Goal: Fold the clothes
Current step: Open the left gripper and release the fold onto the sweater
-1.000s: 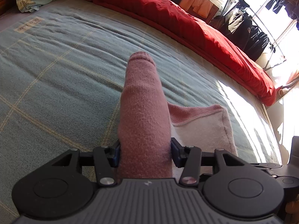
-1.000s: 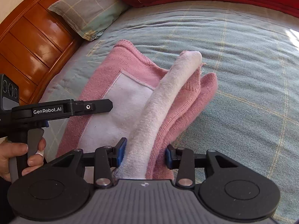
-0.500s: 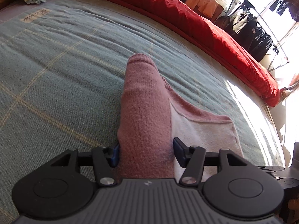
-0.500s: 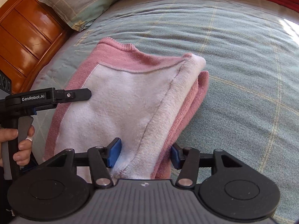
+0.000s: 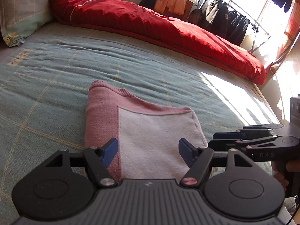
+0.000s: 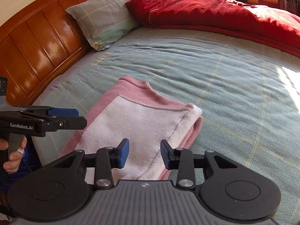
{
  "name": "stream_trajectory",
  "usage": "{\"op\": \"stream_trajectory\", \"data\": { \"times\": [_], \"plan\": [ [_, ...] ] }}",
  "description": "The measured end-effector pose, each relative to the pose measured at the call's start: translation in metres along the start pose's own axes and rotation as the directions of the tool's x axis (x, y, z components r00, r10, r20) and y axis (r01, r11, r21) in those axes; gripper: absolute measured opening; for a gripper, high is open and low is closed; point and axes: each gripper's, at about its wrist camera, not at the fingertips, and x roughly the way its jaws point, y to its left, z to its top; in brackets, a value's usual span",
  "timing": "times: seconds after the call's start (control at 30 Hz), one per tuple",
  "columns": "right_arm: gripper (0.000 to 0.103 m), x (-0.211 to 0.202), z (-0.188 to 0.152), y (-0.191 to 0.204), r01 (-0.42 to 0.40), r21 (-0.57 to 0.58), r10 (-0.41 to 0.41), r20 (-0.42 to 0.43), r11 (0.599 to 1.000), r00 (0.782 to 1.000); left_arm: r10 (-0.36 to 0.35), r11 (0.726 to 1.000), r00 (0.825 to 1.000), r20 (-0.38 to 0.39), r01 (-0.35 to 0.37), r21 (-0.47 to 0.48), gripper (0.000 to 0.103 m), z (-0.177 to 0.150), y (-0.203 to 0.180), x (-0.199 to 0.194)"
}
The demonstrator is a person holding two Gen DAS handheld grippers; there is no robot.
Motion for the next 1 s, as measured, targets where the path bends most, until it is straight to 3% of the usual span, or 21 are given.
{"op": "stream_trajectory", "data": {
  "times": [0.13, 0.27, 0.47, 0.57, 0.67, 0.8, 0.9, 1.0],
  "plan": [
    [0.039, 0.028, -0.01, -0.003, 0.043, -0.024, -0.045, -0.075, 0.999, 0.996, 0.084, 0.996, 0.995, -0.05, -0.085, -0.023, 0.07, -0.008, 0.011, 0.029],
    [0.039, 0.046, -0.018, -0.014, 0.066, -0.01, -0.066, -0.113, 0.998, 0.991, 0.068, 0.995, 0.996, -0.053, -0.071, -0.066, 0.071, -0.004, 0.023, 0.041],
    [0.043, 0.048, -0.018, -0.012, 0.074, -0.034, -0.078, -0.117, 0.997, 0.99, 0.114, 0.993, 0.992, -0.052, -0.112, 0.028, 0.075, -0.007, 0.011, 0.046],
    [0.043, 0.036, -0.017, -0.009, 0.064, -0.029, -0.067, -0.097, 0.998, 0.993, 0.108, 0.994, 0.994, -0.035, -0.107, 0.022, 0.075, -0.007, 0.008, 0.034],
    [0.041, 0.015, -0.016, 0.003, 0.003, -0.066, -0.006, -0.048, 0.998, 0.999, 0.067, 0.998, 0.998, -0.009, -0.067, -0.009, 0.075, -0.006, 0.005, 0.01],
    [0.041, 0.015, -0.02, 0.022, -0.042, -0.164, 0.031, -0.072, 0.986, 0.997, 0.028, 1.0, 0.999, -0.018, -0.028, -0.006, 0.075, -0.01, -0.003, -0.001],
    [0.039, 0.026, -0.031, 0.021, -0.005, -0.21, -0.016, -0.101, 0.978, 0.995, 0.115, 0.993, 0.99, -0.087, -0.115, -0.003, 0.075, -0.021, 0.001, 0.018],
    [0.039, 0.021, -0.038, 0.012, 0.009, -0.209, -0.031, -0.102, 0.978, 0.994, 0.133, 0.991, 0.985, -0.107, -0.135, -0.009, 0.075, -0.027, 0.007, 0.024]
  ]
}}
